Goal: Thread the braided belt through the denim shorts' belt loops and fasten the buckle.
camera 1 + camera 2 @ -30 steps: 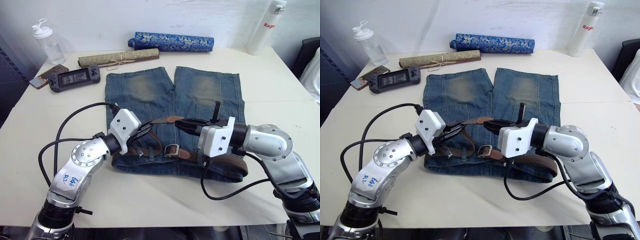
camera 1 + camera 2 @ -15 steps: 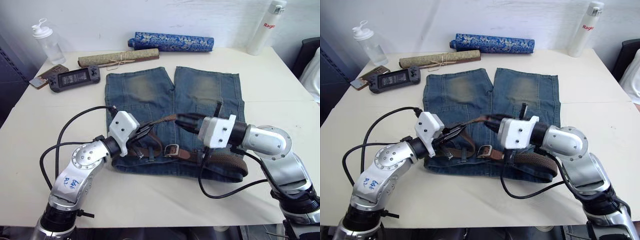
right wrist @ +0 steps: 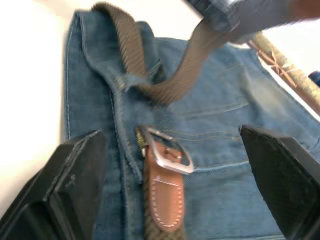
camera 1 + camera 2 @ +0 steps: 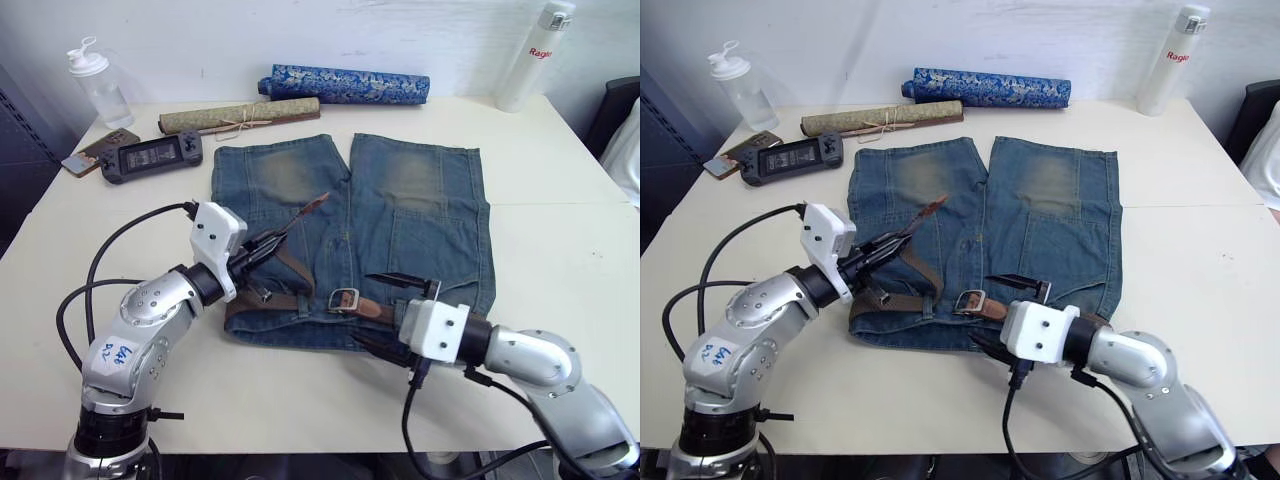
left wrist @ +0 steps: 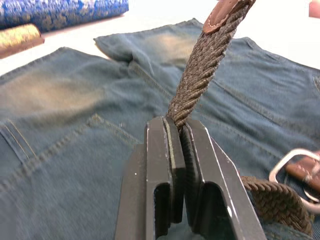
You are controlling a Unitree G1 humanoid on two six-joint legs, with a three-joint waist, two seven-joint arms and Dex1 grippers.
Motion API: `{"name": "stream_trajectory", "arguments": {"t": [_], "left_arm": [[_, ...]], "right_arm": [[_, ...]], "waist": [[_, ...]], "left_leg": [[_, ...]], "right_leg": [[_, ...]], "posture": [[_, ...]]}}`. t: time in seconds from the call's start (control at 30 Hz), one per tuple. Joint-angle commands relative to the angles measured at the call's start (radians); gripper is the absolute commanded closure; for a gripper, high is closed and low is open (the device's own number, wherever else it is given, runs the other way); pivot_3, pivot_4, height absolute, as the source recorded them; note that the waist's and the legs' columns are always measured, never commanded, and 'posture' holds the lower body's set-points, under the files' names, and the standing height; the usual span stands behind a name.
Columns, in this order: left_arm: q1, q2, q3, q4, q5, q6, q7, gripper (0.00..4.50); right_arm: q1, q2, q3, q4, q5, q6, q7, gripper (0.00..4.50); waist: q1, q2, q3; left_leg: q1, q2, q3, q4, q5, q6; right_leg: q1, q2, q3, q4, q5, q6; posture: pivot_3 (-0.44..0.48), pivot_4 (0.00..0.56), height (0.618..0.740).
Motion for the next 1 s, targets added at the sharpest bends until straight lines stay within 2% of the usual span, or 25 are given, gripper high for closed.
{"name": "stream_trajectory", "arguments": {"t": [0.03, 0.27, 0.43, 0.53, 0.77, 0.8, 1.0], "left_arm": [[-0.014, 0.012, 0.022, -0.015, -0.018, 0.009, -0.007, 4.50], [-0.010, 0.020, 0.029, -0.009, -0.015, 0.014, -0.020, 4.50], [-0.006, 0.019, 0.025, -0.007, -0.008, 0.007, -0.024, 4.50], [0.003, 0.020, 0.020, -0.007, -0.003, -0.001, -0.029, 4.50], [0.012, 0.039, -0.022, -0.006, 0.027, -0.002, -0.049, 4.50], [0.013, 0.046, -0.033, -0.005, 0.038, -0.003, -0.053, 4.50], [0.035, 0.135, -0.138, -0.016, 0.096, 0.023, -0.111, 4.50]], "right_arm": [[0.014, 0.007, 0.028, 0.014, -0.080, -0.034, -0.048, 0.05], [0.037, 0.054, 0.067, 0.063, -0.192, -0.047, -0.136, 0.05], [0.033, 0.093, 0.066, 0.065, -0.194, -0.015, -0.146, 0.05], [0.030, 0.103, 0.061, 0.052, -0.163, 0.057, -0.119, 0.81], [-0.014, 0.137, 0.011, -0.023, 0.006, 0.419, -0.053, 4.29], [-0.031, 0.140, 0.001, -0.029, 0.029, 0.463, -0.051, 4.49], [-0.138, 0.168, -0.056, -0.052, 0.117, 0.648, -0.082, 4.48]], "waist": [[0.000, 0.000, 0.000], [0.000, 0.000, 0.000], [0.000, 0.000, 0.000], [-0.001, 0.000, 0.000], [-0.001, 0.000, 0.000], [-0.001, 0.000, 0.000], [-0.003, 0.000, 0.000]], "left_leg": [[0.000, 0.000, 0.000, 0.000, 0.000, 0.000], [0.000, 0.000, 0.000, 0.000, 0.000, -0.001], [0.000, 0.000, -0.001, 0.000, 0.000, -0.001], [0.000, 0.000, -0.001, 0.000, 0.000, -0.001], [0.000, -0.001, -0.003, 0.000, 0.001, -0.001], [0.000, -0.001, -0.004, 0.000, 0.000, -0.001], [0.000, -0.001, -0.006, -0.001, 0.001, -0.001]], "right_leg": [[0.000, 0.000, 0.000, 0.000, 0.000, 0.000], [0.000, 0.000, 0.000, 0.000, 0.000, 0.000], [0.000, 0.000, 0.000, 0.000, 0.000, 0.000], [0.000, 0.000, 0.000, 0.001, 0.000, 0.000], [0.000, 0.000, 0.000, 0.001, 0.000, 0.000], [0.000, 0.000, 0.000, 0.001, 0.000, 0.000], [0.000, 0.000, 0.000, 0.001, 0.000, 0.000]], "posture": [[0.000, 0.150, 0.637], [0.000, 0.150, 0.637], [0.000, 0.150, 0.637], [0.000, 0.150, 0.637], [0.000, 0.150, 0.637], [0.000, 0.150, 0.637], [0.000, 0.150, 0.637]]}}
